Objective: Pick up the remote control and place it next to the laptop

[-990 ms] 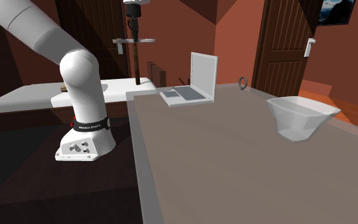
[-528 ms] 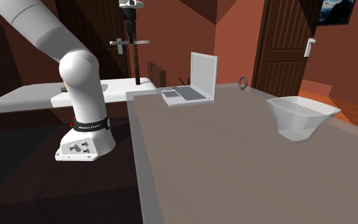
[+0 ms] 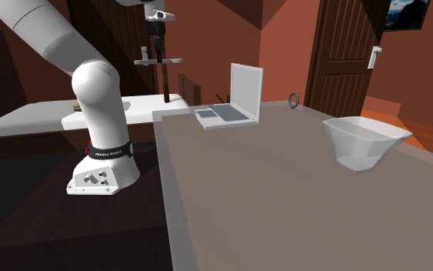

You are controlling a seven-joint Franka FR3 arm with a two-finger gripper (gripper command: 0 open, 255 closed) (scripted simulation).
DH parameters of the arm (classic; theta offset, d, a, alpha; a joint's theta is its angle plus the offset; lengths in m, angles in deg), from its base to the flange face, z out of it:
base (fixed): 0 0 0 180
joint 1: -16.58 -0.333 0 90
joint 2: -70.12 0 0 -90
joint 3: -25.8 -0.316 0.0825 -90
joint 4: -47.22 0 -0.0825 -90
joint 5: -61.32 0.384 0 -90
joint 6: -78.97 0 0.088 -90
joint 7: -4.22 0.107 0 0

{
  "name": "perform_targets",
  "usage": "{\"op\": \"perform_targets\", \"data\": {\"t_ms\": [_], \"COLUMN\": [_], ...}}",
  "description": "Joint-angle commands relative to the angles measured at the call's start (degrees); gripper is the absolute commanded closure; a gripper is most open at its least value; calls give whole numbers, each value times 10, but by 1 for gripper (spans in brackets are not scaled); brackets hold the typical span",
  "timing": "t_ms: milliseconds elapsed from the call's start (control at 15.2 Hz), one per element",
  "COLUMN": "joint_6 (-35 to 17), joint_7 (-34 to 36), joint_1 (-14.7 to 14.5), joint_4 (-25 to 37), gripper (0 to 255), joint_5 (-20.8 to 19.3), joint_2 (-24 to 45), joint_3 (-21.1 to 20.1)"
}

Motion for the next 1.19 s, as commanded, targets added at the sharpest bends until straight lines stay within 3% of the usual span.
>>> {"op": "perform_targets", "data": {"t_ms": [0, 1122], "joint_6": [-15, -149], "joint_7": [-1, -6], "joint_1": [-1, 4], "joint_4": [-14, -116], "gripper": [255, 255], "joint_5": [4, 33], "joint_2": [0, 26], "joint_3": [-5, -70]}}
